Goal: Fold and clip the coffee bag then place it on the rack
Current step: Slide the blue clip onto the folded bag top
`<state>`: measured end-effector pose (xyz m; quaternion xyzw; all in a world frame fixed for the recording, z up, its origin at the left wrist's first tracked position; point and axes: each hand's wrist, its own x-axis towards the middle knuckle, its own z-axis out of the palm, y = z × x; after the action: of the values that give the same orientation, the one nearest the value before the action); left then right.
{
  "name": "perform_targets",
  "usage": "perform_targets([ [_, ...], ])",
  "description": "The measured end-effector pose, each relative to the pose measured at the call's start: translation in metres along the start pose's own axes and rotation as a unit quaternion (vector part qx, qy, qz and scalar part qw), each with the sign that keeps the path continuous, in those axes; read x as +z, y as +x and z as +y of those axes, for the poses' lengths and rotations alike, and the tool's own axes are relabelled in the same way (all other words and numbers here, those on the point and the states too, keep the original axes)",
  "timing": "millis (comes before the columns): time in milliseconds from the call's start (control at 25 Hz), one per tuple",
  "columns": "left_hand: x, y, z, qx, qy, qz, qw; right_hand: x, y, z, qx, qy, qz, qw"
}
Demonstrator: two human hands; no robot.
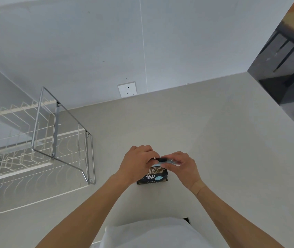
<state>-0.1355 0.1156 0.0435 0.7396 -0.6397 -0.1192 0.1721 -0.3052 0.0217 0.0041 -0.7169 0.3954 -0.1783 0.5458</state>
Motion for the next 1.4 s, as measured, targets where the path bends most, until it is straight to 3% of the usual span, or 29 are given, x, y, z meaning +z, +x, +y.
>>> perform_targets([
  [280, 0.006, -0.009, 0.006, -0.052, -0.120, 0.028, 0.991, 0.007, -0.001, 0.003, -0.010, -0.030, 0.015, 0.999],
  [520, 0.008, -0.012, 0.002, -0.065, -0.157, 0.028, 0.985, 0.015, -0.004, 0.015, 0.026, -0.012, 0.013, 1.000],
  [880, 0.003, -0.018, 0.002, -0.028, -0.069, 0.009, 0.997, 0.004, -0.003, 0.013, 0.053, -0.021, -0.030, 0.998],
  [1000, -0.002, -0.044, -0.018, -0.104, -0.137, 0.032, 0.985, -0.005, -0.001, -0.003, 0.014, -0.060, -0.045, 0.997],
  [1120, -0.001, -0.072, -0.033, -0.190, -0.265, 0.076, 0.942, 0.000, 0.003, -0.024, -0.063, -0.153, -0.053, 0.985],
  [1280, 0.002, -0.074, -0.031, -0.216, -0.296, 0.086, 0.927, 0.026, 0.010, -0.049, -0.189, -0.289, -0.083, 0.935],
  [1400, 0.003, -0.068, -0.031, -0.235, -0.317, 0.094, 0.914, 0.044, 0.014, -0.057, -0.226, -0.332, -0.101, 0.910],
])
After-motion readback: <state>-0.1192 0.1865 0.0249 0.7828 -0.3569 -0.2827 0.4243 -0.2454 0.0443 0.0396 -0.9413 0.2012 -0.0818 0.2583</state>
